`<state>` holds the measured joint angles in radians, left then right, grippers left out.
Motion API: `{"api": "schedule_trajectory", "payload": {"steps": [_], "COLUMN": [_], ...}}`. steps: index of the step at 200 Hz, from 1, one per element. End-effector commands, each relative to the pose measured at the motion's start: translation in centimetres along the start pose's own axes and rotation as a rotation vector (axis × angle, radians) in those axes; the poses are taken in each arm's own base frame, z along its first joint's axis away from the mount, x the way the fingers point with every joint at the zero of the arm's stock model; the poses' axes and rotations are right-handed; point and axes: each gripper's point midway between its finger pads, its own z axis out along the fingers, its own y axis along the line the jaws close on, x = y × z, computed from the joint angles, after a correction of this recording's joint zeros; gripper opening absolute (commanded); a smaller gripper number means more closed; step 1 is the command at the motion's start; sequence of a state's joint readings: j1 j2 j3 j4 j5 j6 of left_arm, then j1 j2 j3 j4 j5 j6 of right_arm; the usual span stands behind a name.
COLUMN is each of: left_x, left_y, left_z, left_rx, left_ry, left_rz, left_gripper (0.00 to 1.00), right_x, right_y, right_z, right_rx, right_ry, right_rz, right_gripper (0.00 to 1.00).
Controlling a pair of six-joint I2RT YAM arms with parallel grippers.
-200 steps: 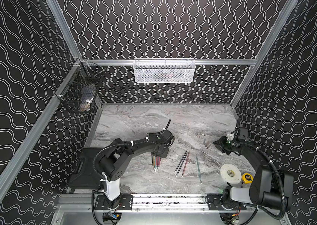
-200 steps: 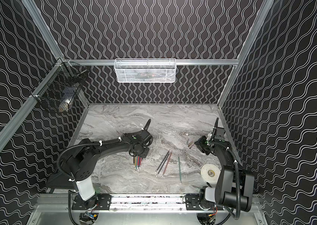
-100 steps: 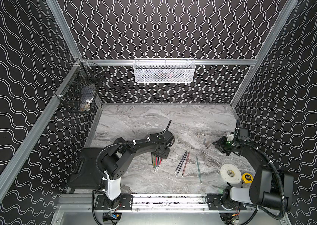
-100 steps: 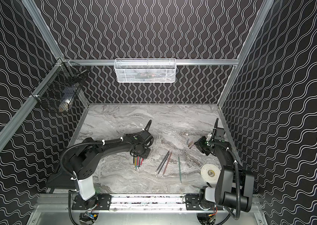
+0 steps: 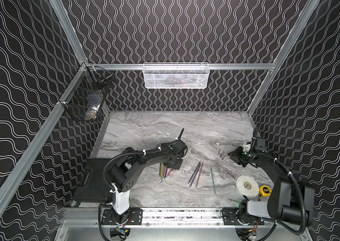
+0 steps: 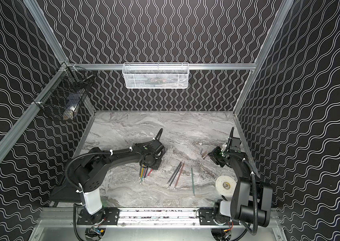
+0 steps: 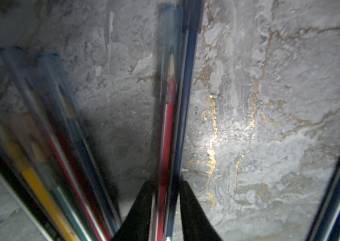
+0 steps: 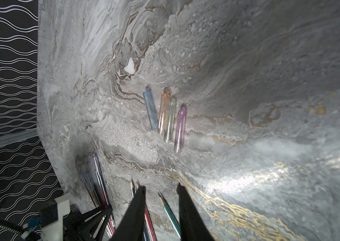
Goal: Remove the protective cover of the pencils
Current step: Adjust the pencil at the center of the board, then pick up the pencil from the center of the board.
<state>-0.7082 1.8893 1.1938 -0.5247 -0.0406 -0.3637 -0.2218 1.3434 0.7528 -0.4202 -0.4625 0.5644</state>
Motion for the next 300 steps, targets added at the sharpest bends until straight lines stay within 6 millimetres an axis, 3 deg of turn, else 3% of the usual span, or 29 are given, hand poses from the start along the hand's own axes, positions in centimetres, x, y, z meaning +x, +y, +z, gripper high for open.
{"api": "schedule_trajectory", "payload": {"steps": [1, 91, 147, 300], "left_x": [0.6, -1.6, -0.6, 0.1], "left_y": [0.2, -1.6, -2.0, -1.2], "left_z": [0.3, -3.3, -1.7, -0.8], "left_rx": [-0.004, 0.049, 0.041, 0.003], "left_ry": [0.022, -0.073, -0.043, -0.028], "left_rz": [-0.001, -0.008, 0.004, 0.026], "left_gripper": [0.29, 0.29, 0.28, 0.28], "right_x": [0.1, 0.2, 0.4, 0.5], "right_y": [0.3, 0.4, 0.4, 0.6], "right_z": [-0.1, -0.1, -0.2, -0.5], "right_rx": [-0.013, -0.021, -0.022, -0.031], "right_ry": [0.005, 0.004, 0.01, 0.008], "right_rz": [-0.004, -0.004, -0.007, -0.009], "right_gripper": [0.27, 0.28, 0.28, 0.28]}}
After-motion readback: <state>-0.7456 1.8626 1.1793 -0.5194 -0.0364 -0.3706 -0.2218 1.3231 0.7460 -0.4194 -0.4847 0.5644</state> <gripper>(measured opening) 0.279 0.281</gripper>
